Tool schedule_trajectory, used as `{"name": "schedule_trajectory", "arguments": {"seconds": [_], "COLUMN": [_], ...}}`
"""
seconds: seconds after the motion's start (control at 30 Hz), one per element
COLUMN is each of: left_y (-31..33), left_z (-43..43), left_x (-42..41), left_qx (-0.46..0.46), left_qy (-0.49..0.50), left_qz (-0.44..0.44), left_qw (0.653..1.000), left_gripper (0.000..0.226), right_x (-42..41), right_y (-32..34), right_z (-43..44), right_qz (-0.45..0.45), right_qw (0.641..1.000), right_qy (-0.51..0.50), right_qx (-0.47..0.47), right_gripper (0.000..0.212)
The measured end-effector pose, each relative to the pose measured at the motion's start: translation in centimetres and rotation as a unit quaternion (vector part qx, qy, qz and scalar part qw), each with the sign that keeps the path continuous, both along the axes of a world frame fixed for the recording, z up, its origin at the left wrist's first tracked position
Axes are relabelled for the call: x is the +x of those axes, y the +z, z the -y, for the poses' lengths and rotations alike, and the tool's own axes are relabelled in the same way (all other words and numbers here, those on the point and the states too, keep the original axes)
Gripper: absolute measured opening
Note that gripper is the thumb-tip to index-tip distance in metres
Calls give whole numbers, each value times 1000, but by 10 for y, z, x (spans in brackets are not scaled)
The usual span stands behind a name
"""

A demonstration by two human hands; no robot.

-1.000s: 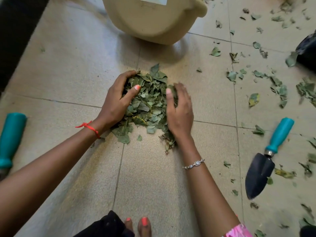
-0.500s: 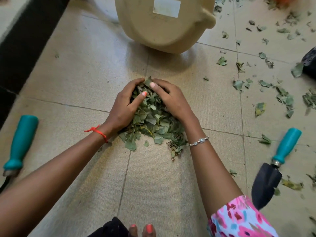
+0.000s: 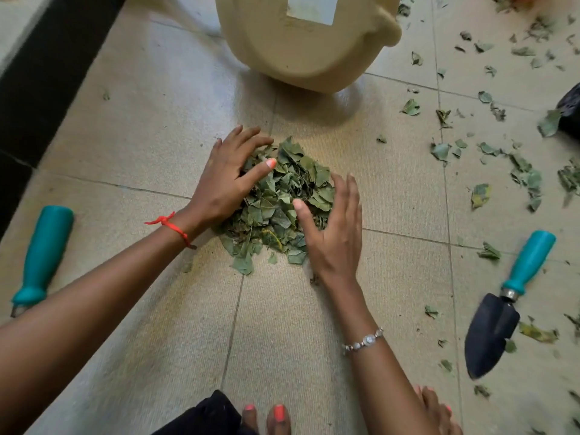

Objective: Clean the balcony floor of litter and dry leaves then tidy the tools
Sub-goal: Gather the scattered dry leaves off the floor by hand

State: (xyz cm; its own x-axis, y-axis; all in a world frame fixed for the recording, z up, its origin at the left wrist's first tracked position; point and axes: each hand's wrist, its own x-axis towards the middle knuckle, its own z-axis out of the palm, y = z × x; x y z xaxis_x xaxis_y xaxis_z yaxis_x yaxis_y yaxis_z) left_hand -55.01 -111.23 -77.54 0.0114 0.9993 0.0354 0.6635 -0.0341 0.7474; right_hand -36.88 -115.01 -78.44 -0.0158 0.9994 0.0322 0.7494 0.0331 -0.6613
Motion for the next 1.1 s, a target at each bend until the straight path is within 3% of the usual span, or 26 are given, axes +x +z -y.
{"name": "schedule_trajectory", "arguments": {"seconds": [0.13,0.23,0.4,0.57,0.7,0.77,0.9,1.0,1.1], "left_y": [-9,-10,-8,-6,0,6,12,11,15], "left_z": [0,-3,-9,-17,-24,-26,-27,-28,-27], "left_x": [8,18,39,48,51,51,49,48,48], "left_qx": [-13,1,24,25,28,23,21,13,-2], "left_qy": [0,33,106,151,174,193,204,212,212], "left_qz": [-48,-6,101,291,338,377,426,446,443], "left_qw": [999,999,989,944,925,905,881,869,871], "left_gripper": [75,72,63,50,24,8,4,24,22], "right_x": [-16,-31,-57,-79,-83,-85,-87,-87,-87], "right_y": [0,-1,-4,2,9,13,18,20,25], "right_z": [-36,-50,-50,-50,-53,-55,-57,-58,-58], "right_qz": [-2,-32,-154,-384,-493,-521,-525,-515,-492], "right_qw": [1000,997,988,921,866,848,844,849,863], "right_qy": [22,63,16,-59,-82,-93,-107,-109,-109], "right_qx": [7,11,26,22,-19,-29,-37,-31,-32], "right_gripper": [78,73,63,39,13,8,13,15,14]}}
